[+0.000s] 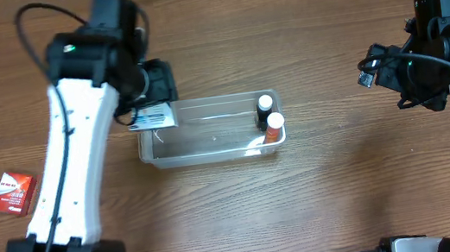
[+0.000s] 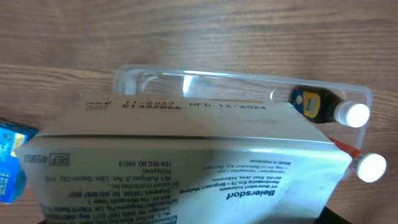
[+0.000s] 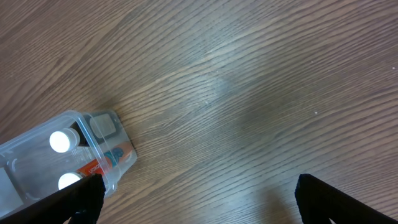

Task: Pack container
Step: 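Carry the white box with the left gripper and lower it into the container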

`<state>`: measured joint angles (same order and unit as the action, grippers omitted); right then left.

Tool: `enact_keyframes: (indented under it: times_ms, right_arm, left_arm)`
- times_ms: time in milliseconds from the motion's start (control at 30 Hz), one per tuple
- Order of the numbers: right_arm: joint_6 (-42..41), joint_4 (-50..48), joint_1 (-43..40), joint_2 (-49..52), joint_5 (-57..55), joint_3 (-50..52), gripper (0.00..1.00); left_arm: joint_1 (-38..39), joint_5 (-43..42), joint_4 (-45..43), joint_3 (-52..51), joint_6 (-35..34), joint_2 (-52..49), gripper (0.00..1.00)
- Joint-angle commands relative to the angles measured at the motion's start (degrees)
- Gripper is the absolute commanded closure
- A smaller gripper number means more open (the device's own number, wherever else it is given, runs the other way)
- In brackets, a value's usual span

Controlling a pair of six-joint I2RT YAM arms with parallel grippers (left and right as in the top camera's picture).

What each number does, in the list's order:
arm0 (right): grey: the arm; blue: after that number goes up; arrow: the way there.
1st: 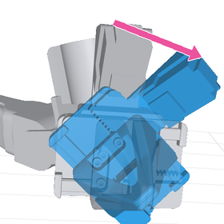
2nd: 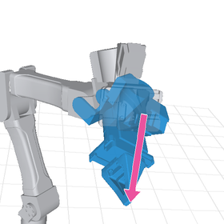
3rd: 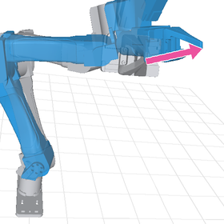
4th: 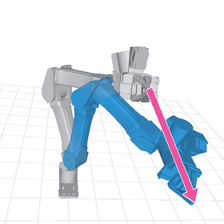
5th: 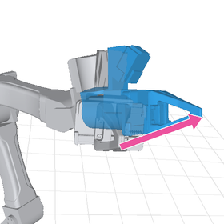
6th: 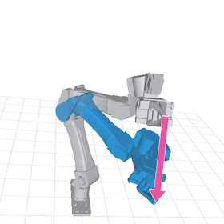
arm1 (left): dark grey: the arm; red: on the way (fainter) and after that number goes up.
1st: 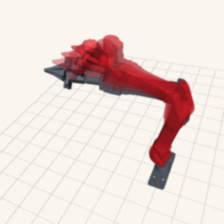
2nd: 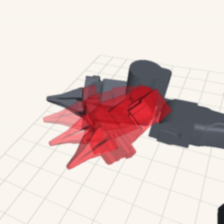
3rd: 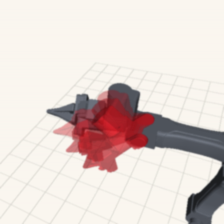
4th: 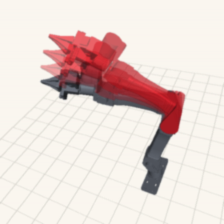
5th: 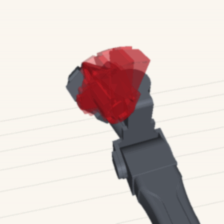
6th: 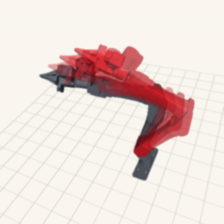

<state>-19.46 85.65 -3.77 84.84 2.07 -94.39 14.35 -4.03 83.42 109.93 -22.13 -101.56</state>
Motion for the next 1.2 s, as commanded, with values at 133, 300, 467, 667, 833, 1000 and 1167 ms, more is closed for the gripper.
enact_keyframes:
  times_ms: [133, 300, 467, 667, 833, 1000, 1167]
  right_arm:
    - [0.22, -0.07, -0.22, 0.11, -0.68, 0.00, 0.00]
    - [0.24, -0.04, -0.22, 0.11, -0.68, 0.00, 0.00]
    - [0.24, 0.00, -0.22, 0.11, -0.70, 0.00, 0.00]
    - [0.24, -0.02, -0.22, 0.11, -0.72, 0.00, 0.00]
    - [0.24, 0.00, -0.22, 0.11, -0.72, 0.00, 0.00]
    - [0.24, 0.02, -0.22, 0.11, -0.72, 0.00, 0.00]
    - [0.24, 0.04, -0.22, 0.11, -0.72, 0.00, 0.00]
  left_arm:
    - [0.72, 2.08, 1.29, -0.72, -4.11, -9.68, 0.96]
    - [0.68, 2.10, 2.08, -0.72, -4.07, -14.78, 0.96]
    - [0.68, 2.10, 2.93, -1.05, -4.07, -18.21, 0.96]
    - [0.68, 2.71, 3.65, -1.42, -4.02, -20.06, 0.85]
    - [0.68, 3.39, 3.78, -1.51, -3.58, -20.06, 0.51]
    - [0.68, 3.39, 3.80, -1.53, -3.58, -20.06, 0.17]
    - [0.68, 3.39, 4.76, -1.51, -2.21, -20.06, 0.07]
